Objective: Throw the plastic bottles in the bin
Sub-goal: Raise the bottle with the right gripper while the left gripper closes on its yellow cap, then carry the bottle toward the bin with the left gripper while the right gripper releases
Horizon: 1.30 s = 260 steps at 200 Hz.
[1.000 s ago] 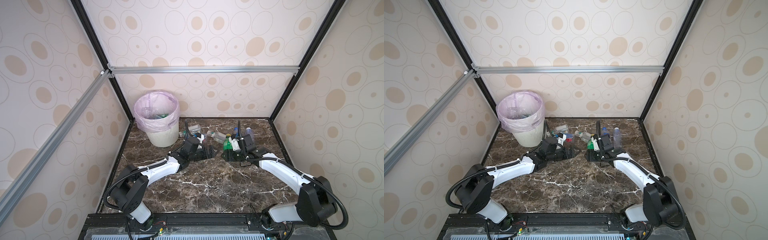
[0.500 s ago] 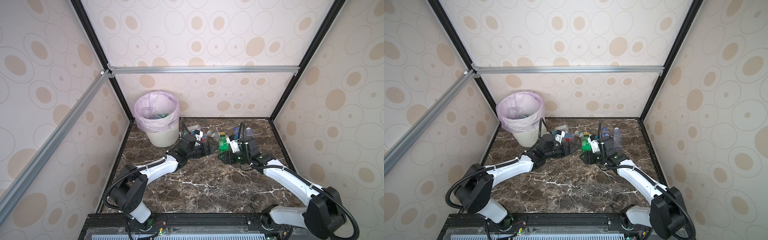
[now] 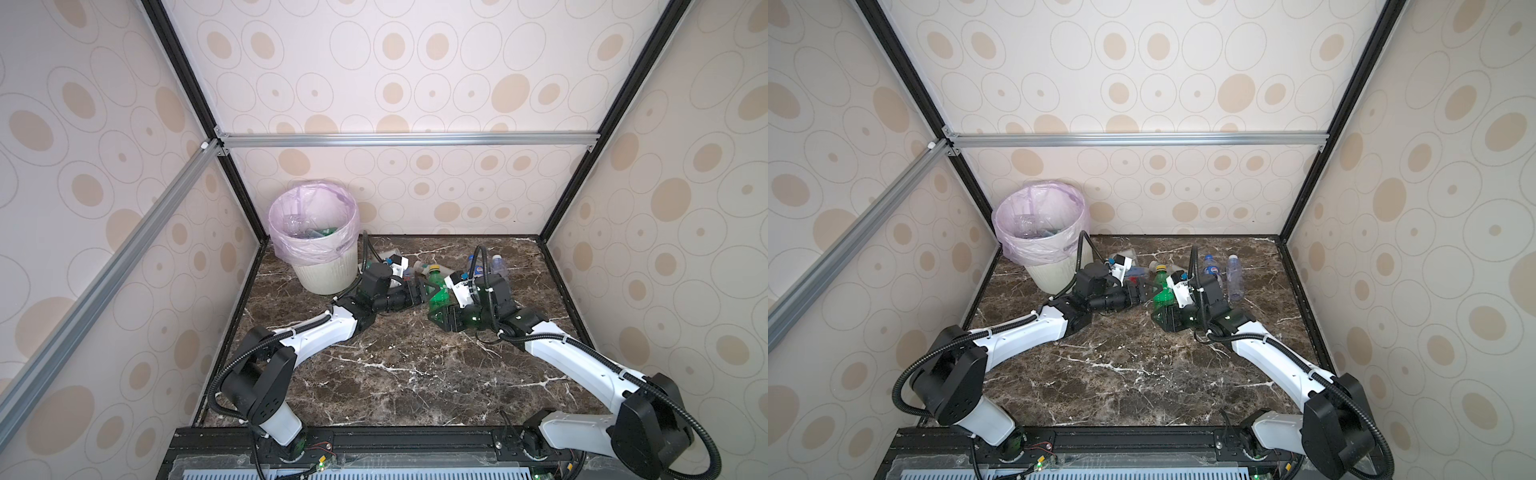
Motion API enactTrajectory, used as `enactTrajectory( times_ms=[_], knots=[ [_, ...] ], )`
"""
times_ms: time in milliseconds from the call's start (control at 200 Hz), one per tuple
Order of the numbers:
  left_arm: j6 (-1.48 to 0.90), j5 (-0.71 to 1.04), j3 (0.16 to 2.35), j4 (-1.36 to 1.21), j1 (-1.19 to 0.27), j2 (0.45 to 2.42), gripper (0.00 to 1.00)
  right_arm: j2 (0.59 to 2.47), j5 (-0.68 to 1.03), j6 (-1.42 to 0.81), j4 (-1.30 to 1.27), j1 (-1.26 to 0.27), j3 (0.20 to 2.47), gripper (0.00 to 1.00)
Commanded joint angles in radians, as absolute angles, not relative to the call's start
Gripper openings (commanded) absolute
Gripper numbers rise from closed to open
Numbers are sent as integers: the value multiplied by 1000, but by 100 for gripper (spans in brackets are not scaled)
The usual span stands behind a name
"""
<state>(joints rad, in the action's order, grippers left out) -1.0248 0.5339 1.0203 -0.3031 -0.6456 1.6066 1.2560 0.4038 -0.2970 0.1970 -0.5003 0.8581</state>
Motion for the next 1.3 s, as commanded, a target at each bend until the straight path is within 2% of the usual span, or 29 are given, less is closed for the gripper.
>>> enactTrajectory(
  times_ms=[0, 460, 565, 745, 1000, 1165, 1295],
  knots=[
    [-1027, 555, 1062, -320, -639, 1623, 84, 1226, 428, -278, 168, -515, 854, 56],
    [-1039, 561, 1063, -344, -638, 1632, 81, 1239, 454, -285, 130, -558, 862, 56],
    [-1037, 558, 1060, -343, -637, 1629, 77, 1246, 451, -290, 120, -563, 861, 56],
    [-1038, 538, 1040, -344, -628, 1608, 63, 1250, 449, -290, 118, -567, 864, 56],
    [-1019, 512, 1022, -310, -602, 1565, 59, 1229, 421, -293, 138, -566, 871, 77],
    [-972, 476, 1040, -218, -584, 1525, 58, 1202, 376, -295, 153, -567, 877, 84],
    [-910, 364, 1066, -134, -568, 1471, 58, 1176, 335, -299, 169, -566, 885, 93]
  ],
)
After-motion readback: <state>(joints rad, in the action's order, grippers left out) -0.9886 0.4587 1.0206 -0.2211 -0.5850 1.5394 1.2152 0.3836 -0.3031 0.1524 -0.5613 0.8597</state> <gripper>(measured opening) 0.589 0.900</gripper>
